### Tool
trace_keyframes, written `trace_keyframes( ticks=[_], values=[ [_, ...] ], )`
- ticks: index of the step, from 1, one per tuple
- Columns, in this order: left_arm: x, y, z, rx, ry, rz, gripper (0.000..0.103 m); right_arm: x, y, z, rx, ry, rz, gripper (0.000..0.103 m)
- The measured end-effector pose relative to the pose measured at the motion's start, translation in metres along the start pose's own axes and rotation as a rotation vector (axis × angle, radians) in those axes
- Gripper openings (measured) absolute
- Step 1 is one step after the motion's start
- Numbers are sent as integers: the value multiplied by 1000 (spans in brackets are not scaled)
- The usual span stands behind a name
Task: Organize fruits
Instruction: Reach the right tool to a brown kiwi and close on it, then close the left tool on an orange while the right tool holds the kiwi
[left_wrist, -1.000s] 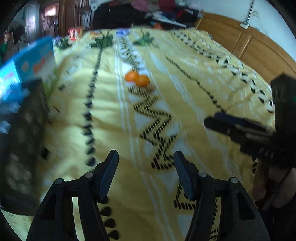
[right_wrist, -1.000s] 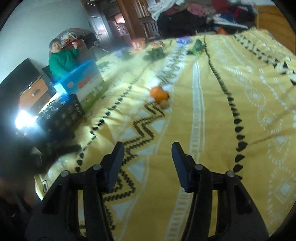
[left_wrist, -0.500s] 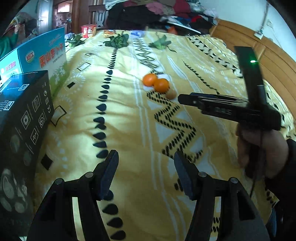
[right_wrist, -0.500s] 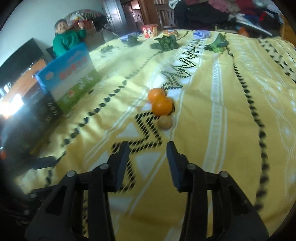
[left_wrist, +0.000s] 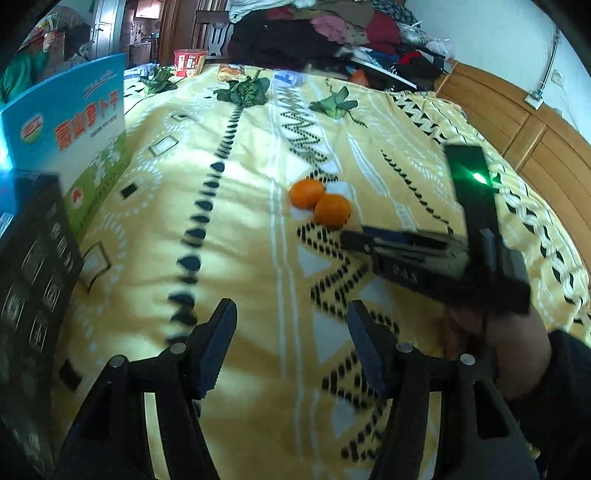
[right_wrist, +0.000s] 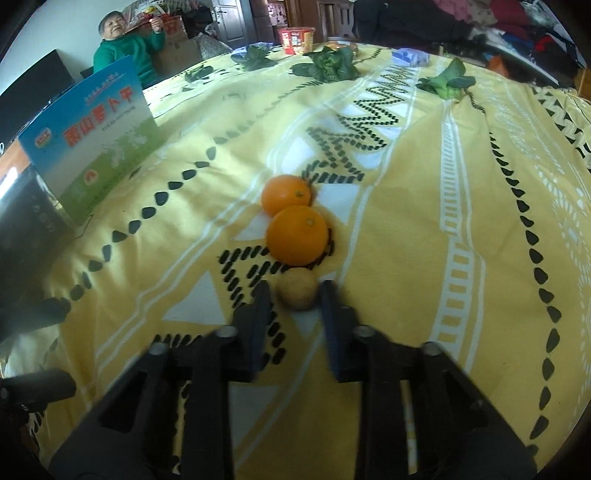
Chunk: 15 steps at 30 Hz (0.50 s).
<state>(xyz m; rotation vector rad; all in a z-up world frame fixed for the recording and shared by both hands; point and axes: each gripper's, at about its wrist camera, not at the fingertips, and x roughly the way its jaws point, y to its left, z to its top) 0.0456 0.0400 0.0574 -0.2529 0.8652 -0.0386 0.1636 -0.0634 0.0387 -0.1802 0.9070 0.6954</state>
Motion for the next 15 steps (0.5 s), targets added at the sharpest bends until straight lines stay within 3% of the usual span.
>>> trace_keyframes(
  ticks=[6,10,15],
  values=[
    [43,-5,41,-67,-6,-73,63,-55,-23,-7,152,-125,-3,24],
    [85,-22,62,-43,14,-109,59,-84,-41,-13,255,-181,18,24],
    [117,-31,68,-8,49,-88,58,-95,-45,-16,279,-206,38,24]
  ],
)
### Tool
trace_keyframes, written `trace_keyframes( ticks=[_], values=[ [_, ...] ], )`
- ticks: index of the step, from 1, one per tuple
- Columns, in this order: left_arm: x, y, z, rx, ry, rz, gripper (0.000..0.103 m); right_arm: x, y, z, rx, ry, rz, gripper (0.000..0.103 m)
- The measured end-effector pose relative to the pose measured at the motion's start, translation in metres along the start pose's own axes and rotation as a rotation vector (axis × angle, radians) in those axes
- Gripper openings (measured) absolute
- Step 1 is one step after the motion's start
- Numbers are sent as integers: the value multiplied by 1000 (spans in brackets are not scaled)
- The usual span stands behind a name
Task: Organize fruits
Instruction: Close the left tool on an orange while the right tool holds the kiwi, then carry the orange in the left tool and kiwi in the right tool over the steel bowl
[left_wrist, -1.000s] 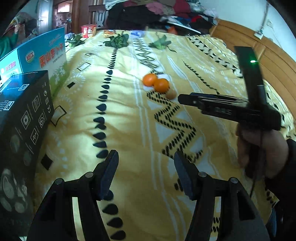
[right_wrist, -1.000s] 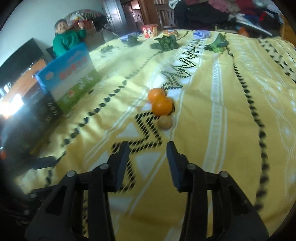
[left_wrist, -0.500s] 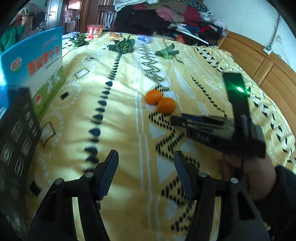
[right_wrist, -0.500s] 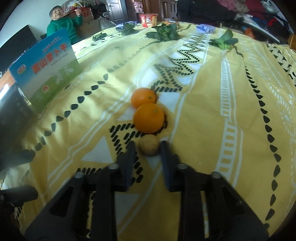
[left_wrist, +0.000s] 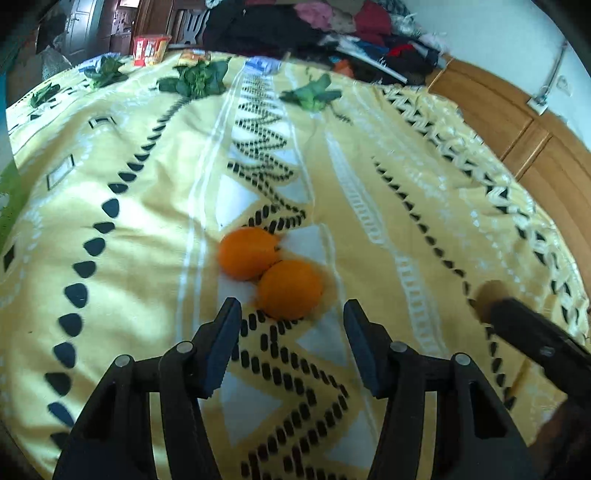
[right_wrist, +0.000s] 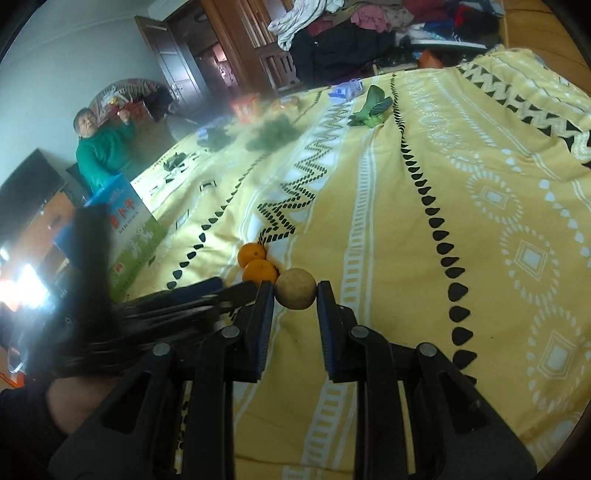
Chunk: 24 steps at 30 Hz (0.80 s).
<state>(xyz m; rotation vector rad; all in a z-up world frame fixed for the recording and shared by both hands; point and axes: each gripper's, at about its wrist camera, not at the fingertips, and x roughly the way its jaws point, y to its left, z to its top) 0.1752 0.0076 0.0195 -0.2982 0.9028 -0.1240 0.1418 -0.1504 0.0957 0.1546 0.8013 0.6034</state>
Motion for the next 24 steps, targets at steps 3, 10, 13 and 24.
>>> trace_keyframes(
  ticks=[3,10,13,24],
  values=[
    [9,2,1,-6,6,9,54,-1,-1,1,8,-6,16,24],
    [10,-6,2,25,-19,32,39,3,2,-1,5,0,20,24],
    [-14,-8,2,27,-55,27,39,-1,9,-1,-19,-7,15,24],
    [-177,-4,-12,40,-226,124,39,-51,91,11,-232,-50,-178,24]
  ],
)
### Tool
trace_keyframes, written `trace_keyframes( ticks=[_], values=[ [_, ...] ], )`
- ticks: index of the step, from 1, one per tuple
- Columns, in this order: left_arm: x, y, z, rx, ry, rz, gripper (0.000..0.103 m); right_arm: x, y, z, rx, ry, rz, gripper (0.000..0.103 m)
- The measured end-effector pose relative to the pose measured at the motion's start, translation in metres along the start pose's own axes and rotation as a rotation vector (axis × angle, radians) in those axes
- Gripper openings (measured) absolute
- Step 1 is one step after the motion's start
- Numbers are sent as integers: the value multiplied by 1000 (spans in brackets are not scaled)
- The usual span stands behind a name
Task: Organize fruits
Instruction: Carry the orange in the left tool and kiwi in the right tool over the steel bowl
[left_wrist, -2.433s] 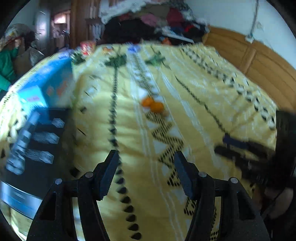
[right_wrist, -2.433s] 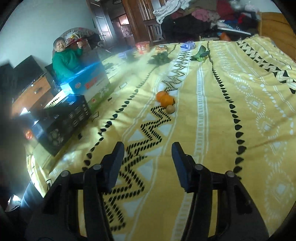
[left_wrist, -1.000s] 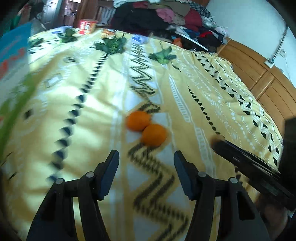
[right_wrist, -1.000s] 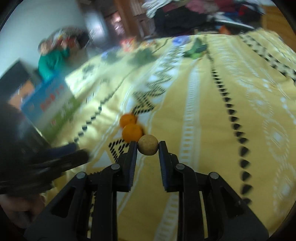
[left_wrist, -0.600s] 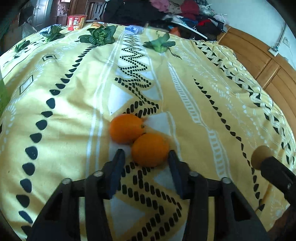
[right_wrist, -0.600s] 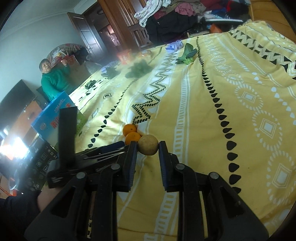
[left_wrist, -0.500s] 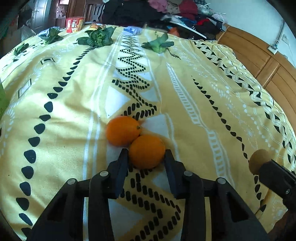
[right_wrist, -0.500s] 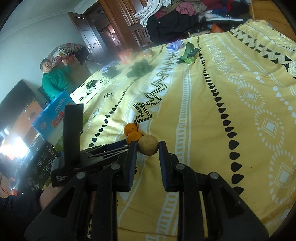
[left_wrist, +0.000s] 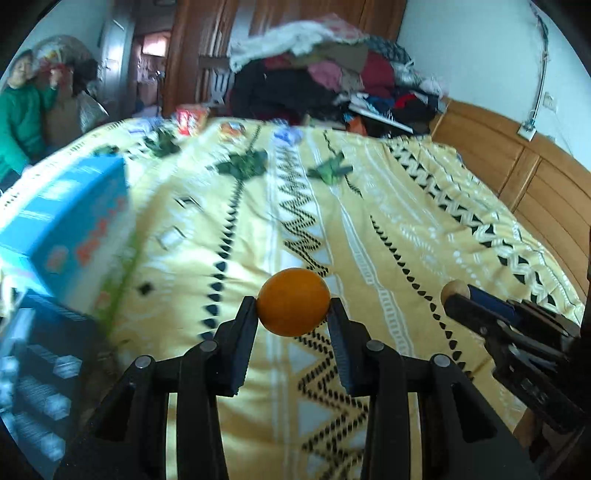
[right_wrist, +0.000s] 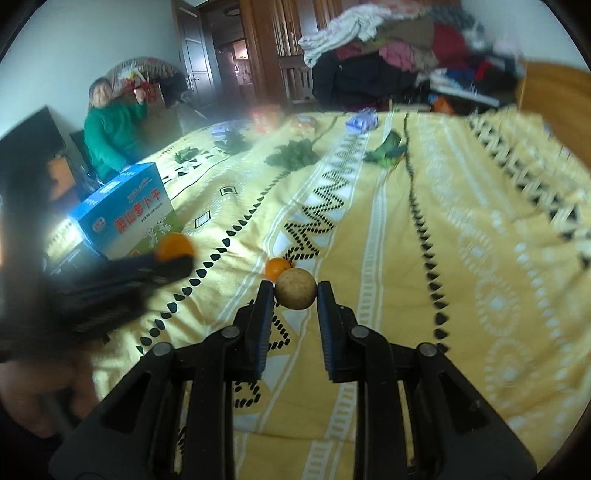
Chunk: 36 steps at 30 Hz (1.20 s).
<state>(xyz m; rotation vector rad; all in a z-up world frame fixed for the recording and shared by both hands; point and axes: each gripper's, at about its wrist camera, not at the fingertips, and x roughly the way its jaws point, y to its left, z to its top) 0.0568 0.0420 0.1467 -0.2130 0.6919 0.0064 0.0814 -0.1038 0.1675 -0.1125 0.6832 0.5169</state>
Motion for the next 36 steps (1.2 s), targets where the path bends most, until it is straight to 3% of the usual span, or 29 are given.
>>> trace_keyframes(
  ticks=[10,22,28,36],
  values=[
    [-91,10,1,18,-88,8,39,-51,40,21,-71,-40,-118,24],
    [-162,58,3,-47,-177,36,39,-76,96,35,-159,-66,-108,24],
    [-201,116,-3,-121,-220,111,39,-81,148,44,-220,-84,-10,24],
    [-264,228,-20,-260,-269,291,39,-68,247,60,-298,-54,260,24]
  ],
)
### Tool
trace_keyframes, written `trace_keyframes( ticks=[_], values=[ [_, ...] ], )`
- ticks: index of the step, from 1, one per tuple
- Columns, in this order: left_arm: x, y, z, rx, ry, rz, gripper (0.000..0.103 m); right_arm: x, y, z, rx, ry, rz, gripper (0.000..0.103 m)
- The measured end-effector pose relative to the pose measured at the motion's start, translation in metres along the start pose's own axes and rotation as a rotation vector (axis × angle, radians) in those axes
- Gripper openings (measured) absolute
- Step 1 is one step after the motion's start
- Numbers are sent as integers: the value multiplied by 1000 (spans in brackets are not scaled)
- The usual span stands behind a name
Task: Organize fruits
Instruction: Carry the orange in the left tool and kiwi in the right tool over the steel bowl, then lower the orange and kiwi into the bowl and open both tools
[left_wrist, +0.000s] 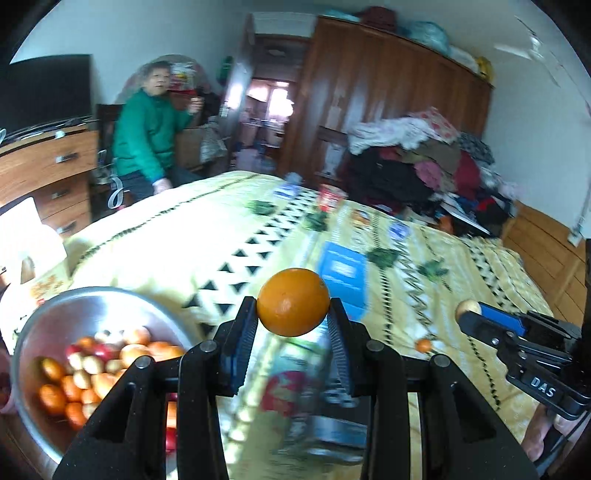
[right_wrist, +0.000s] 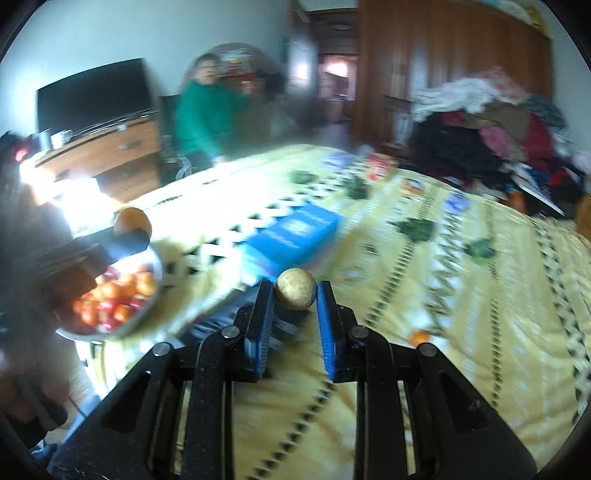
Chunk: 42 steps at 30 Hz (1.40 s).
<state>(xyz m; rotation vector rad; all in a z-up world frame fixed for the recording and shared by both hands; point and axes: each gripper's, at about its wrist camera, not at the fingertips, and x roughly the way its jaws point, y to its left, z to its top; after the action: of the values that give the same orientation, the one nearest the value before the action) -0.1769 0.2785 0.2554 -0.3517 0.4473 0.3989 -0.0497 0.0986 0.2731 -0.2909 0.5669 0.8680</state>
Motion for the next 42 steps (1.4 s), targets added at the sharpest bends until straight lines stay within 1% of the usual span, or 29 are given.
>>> trace_keyframes(
  ticks=[2,5,8,11,13,15,18,24,29,32,39,42],
  values=[
    [-7,35,5,-40,-10,52,39,10,22,10,-30,4,41,24],
    [-13,76,10,-76,-19,117,39,27,61,27,-81,13,108,24],
    [-17,110,9,-102,-15,166,39,44,98,36,-141,35,138,24],
    [-20,137,3,-129,-6,198,39,65,130,42,-195,68,150,24],
    [-20,153,-2,-146,2,214,39,74,144,44,-223,85,158,24],
    [-19,164,-6,-158,11,222,39,81,163,45,-261,95,162,24],
    [-16,175,-12,-175,22,229,39,87,179,45,-297,104,164,24],
    [-10,188,-16,-197,39,229,39,102,191,47,-331,129,159,24],
    [-6,195,-17,-209,49,229,39,113,200,48,-335,145,158,24],
    [-3,201,-19,-218,55,230,39,120,204,47,-332,161,172,24],
    [6,213,-24,-236,82,241,39,142,202,42,-208,234,285,24],
    [10,217,-27,-241,93,246,39,146,201,41,-169,249,324,24]
  ],
)
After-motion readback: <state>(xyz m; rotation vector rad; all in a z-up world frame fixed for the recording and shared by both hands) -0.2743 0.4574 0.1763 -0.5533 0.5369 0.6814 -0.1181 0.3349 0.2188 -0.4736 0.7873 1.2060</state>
